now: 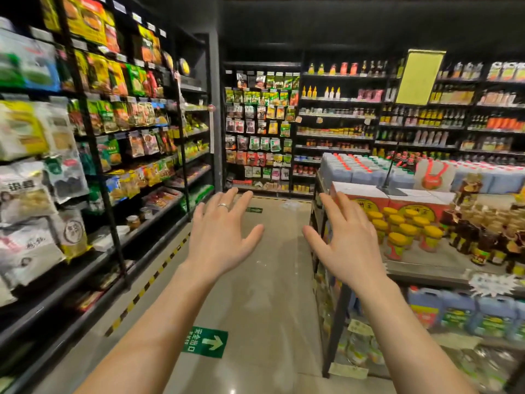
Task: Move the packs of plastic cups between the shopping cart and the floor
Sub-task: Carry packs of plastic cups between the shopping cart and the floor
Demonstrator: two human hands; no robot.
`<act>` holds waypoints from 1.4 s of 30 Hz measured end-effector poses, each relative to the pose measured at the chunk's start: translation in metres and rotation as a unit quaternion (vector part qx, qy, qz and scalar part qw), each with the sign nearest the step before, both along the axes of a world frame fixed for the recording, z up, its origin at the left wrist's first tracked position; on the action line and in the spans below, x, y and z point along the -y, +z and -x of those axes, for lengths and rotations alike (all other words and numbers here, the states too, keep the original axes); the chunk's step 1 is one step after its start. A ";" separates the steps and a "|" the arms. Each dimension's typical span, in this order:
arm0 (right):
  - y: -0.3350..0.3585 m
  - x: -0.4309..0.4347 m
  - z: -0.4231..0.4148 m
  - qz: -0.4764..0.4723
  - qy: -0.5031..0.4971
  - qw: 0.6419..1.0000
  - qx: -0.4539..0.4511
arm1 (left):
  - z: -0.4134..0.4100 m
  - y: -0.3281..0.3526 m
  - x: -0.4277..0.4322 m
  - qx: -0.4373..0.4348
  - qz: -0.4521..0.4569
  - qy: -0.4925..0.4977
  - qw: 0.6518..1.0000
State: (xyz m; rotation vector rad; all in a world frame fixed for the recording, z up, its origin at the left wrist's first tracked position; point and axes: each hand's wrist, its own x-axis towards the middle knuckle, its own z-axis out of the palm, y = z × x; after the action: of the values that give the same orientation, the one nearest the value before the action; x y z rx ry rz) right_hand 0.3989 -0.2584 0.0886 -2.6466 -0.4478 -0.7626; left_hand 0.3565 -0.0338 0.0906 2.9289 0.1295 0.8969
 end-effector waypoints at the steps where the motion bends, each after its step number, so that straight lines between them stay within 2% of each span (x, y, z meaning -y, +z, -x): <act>1: -0.001 -0.005 -0.022 0.001 0.003 1.000 -0.005 | -0.020 -0.001 -0.004 -0.002 -0.003 0.005 1.000; 7: 0.006 -0.027 -0.154 -0.007 0.023 0.999 -0.031 | -0.143 0.005 -0.028 -0.017 -0.021 0.036 0.999; 12: 0.016 -0.038 -0.250 0.009 0.033 0.999 -0.008 | -0.230 0.009 -0.039 -0.009 -0.027 0.059 0.998; 24: 0.008 -0.108 -0.411 0.059 0.054 0.996 -0.036 | -0.386 -0.010 -0.109 -0.013 0.000 0.070 0.997; 42: 0.000 -0.347 -0.713 0.077 0.035 0.995 -0.057 | -0.689 -0.008 -0.349 -0.046 0.004 0.070 0.996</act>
State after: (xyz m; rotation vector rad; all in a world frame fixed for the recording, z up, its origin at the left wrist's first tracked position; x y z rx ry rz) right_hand 1.1116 0.0889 0.0890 -2.7814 -0.5871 -0.5729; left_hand 1.0458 0.3157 0.0823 2.9841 0.3469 0.7765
